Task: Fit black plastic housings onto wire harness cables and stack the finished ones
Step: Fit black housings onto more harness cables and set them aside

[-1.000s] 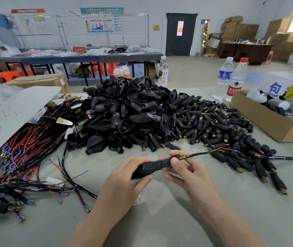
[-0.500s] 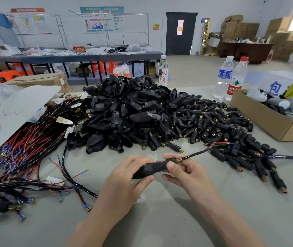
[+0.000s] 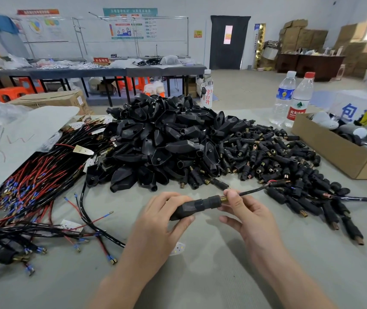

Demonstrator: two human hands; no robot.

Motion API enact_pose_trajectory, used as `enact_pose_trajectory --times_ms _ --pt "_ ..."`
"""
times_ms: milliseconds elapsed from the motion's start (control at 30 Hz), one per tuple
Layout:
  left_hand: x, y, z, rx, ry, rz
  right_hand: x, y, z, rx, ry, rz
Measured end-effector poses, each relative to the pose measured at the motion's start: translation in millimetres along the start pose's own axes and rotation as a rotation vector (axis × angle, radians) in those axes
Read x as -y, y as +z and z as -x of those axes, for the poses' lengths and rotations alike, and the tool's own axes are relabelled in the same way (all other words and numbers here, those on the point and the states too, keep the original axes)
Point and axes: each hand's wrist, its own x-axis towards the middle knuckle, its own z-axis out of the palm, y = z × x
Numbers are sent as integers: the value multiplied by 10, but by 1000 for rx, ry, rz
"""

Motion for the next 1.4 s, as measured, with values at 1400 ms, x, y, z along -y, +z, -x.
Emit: enact_pose_trajectory --times_ms 1400 --pt "14 72 36 74 -14 -95 -12 -45 -32 -117 -158 155"
